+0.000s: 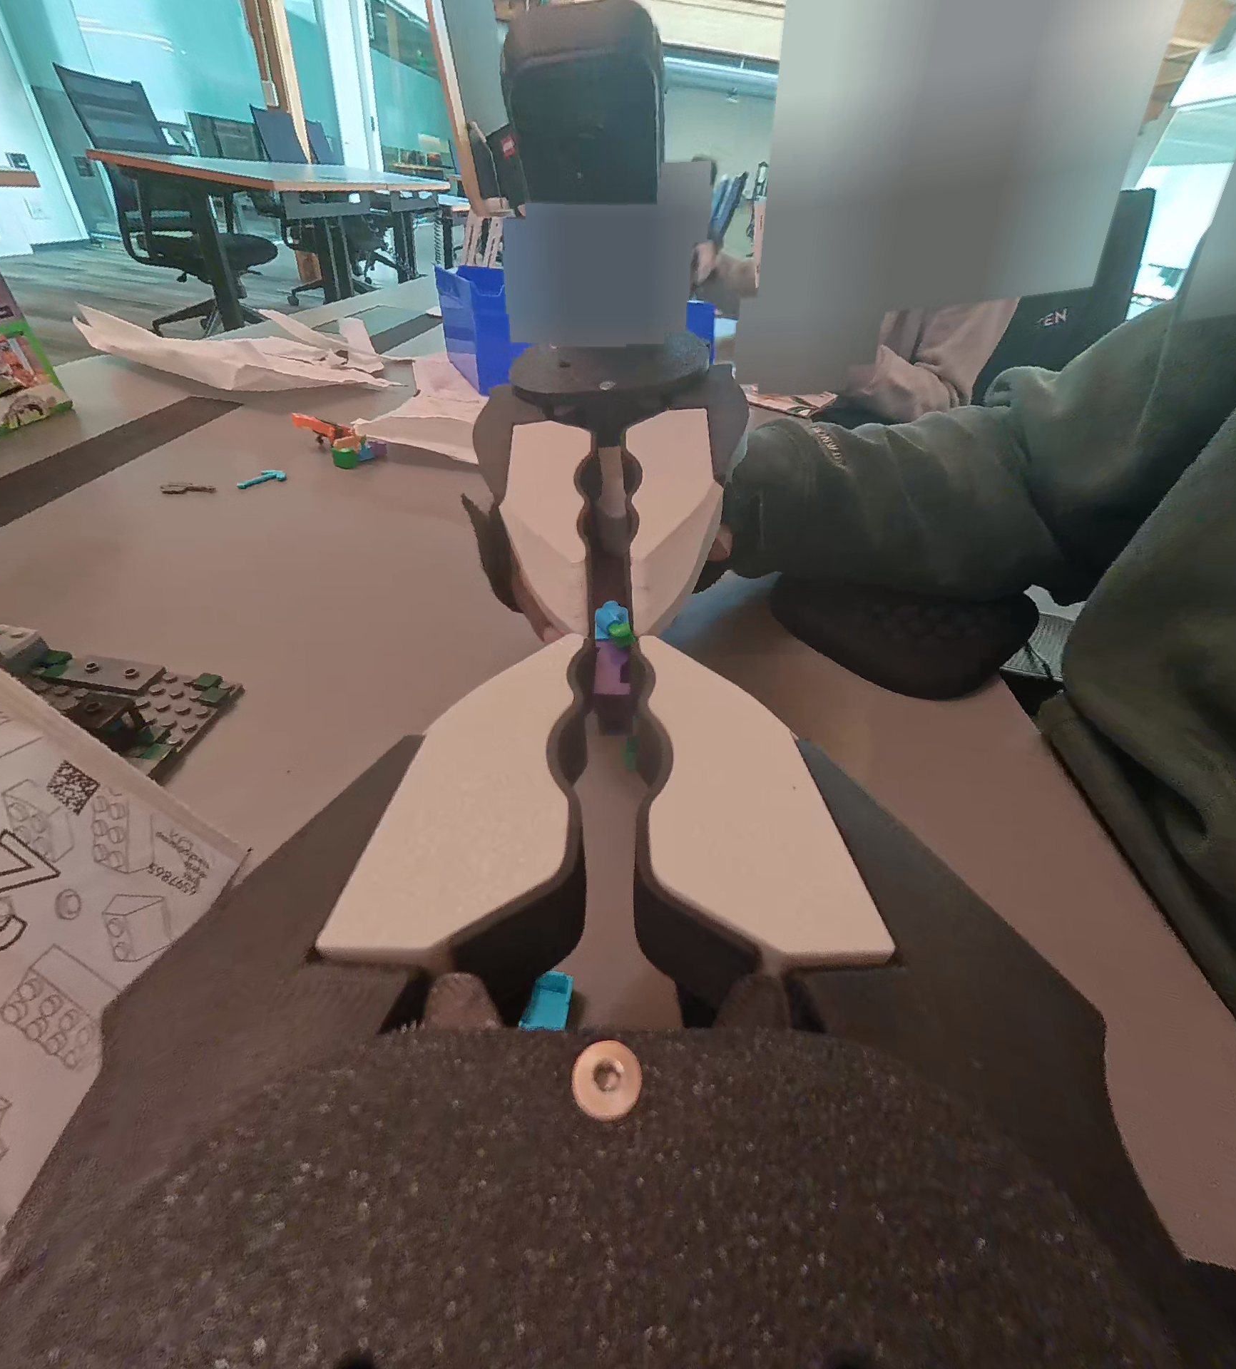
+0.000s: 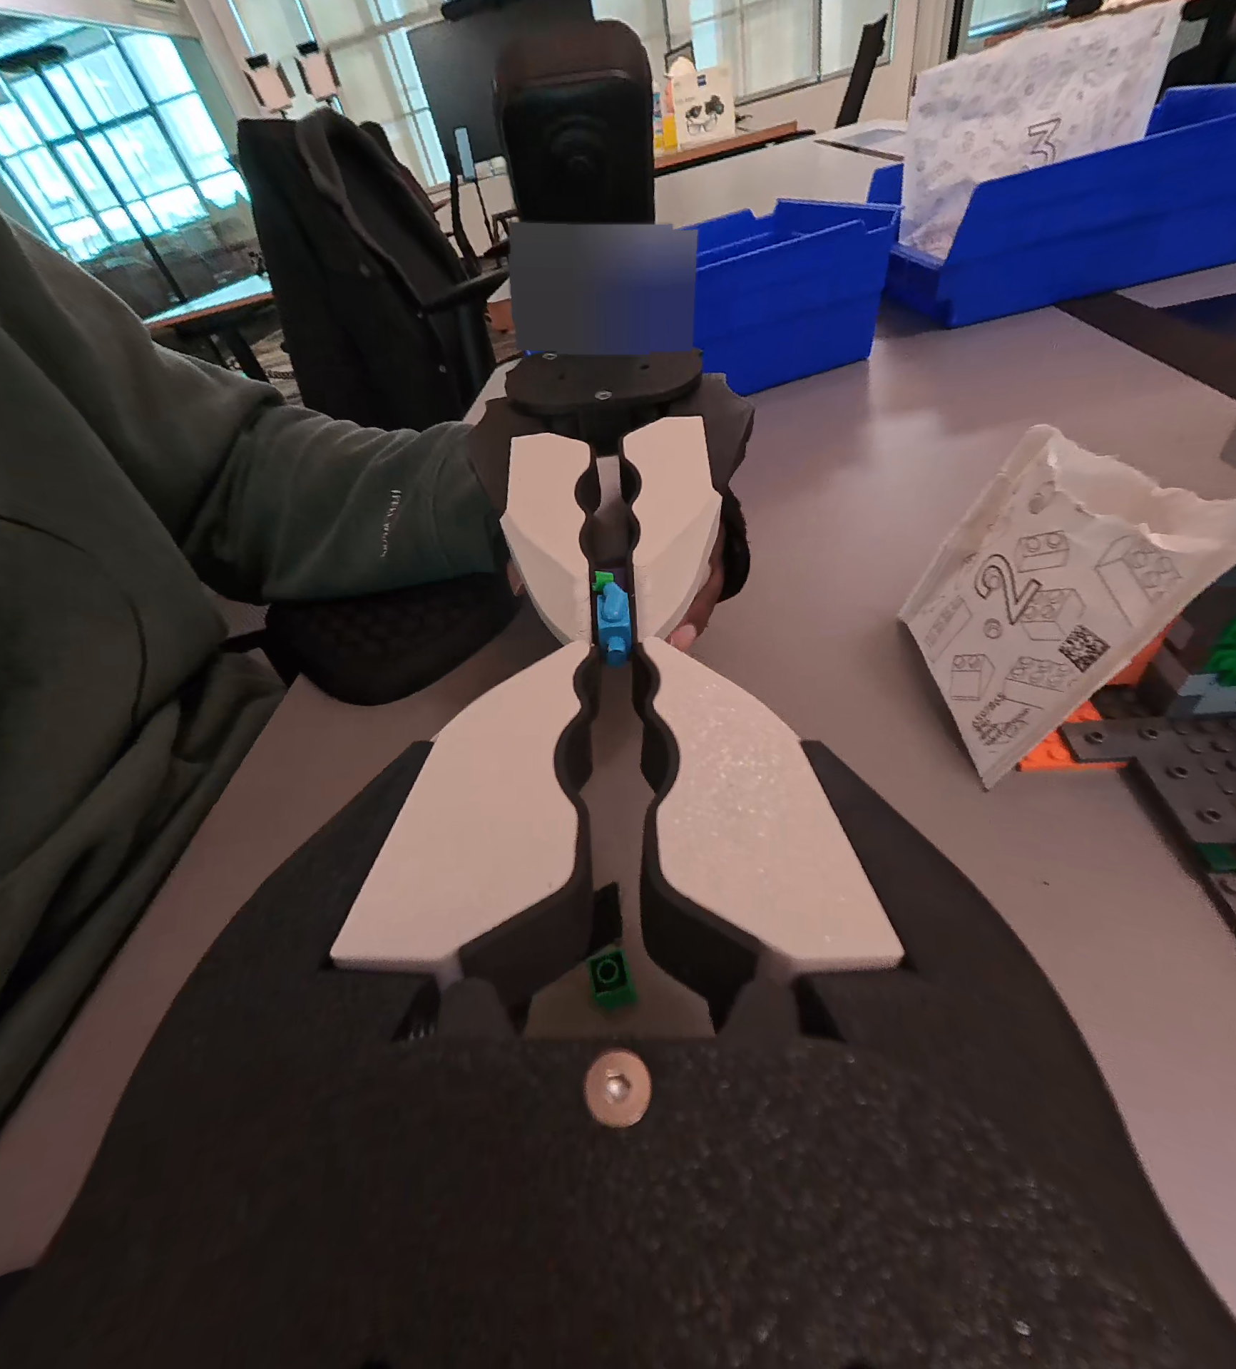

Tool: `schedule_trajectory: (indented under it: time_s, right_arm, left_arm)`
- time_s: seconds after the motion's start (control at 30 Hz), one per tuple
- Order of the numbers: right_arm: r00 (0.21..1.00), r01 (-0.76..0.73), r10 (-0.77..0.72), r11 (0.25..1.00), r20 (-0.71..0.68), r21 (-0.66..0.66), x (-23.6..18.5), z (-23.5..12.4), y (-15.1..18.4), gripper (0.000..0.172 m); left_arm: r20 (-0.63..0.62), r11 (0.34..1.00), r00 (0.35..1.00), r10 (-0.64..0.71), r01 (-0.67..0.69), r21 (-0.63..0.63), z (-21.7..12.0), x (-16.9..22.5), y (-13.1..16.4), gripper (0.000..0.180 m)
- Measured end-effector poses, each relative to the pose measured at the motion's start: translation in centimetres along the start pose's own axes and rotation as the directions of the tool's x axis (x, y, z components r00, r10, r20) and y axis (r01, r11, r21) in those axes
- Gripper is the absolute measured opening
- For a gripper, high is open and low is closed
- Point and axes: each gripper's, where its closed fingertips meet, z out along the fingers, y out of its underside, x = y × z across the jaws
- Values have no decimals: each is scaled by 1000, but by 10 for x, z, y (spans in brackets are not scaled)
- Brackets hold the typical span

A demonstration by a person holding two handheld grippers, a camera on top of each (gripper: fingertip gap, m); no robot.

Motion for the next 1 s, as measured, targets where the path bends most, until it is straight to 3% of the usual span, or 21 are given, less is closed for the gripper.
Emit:
schedule_trajectory:
  time_s: [0.17, 0.57, 0.67, 0.73, 1.0]
  right_arm:
    - [999, -12, 12, 1000, 44, -3, -8, -5, -4, 6]
    - [999, 8, -8, 1000, -31, 6, -4, -11, -6, 7]
    - [999, 12, -12, 1000, -43, -5, -5, -3, -4, 23]
    - [999, 32, -32, 999, -35, -4, -7, 0, -3, 8]
    - [999, 31, -32, 998, -14, -56, -7, 0, -6, 8]
  left_arm:
    - [-6, 999, 1000, 19, -18, 27, -2, 4, -5, 13]
    - [5, 1000, 1000, -17, 17, -2, -5, 2, -5, 7]
    - [-14, 1000, 1000, -19, 18, -22, -2, 6, -3, 7]
    - [-3, 1000, 1000, -17, 16, -26, -2, 5, -2, 7]
    - [-33, 1000, 999, -10, 10, 1, -4, 4, -4, 8]
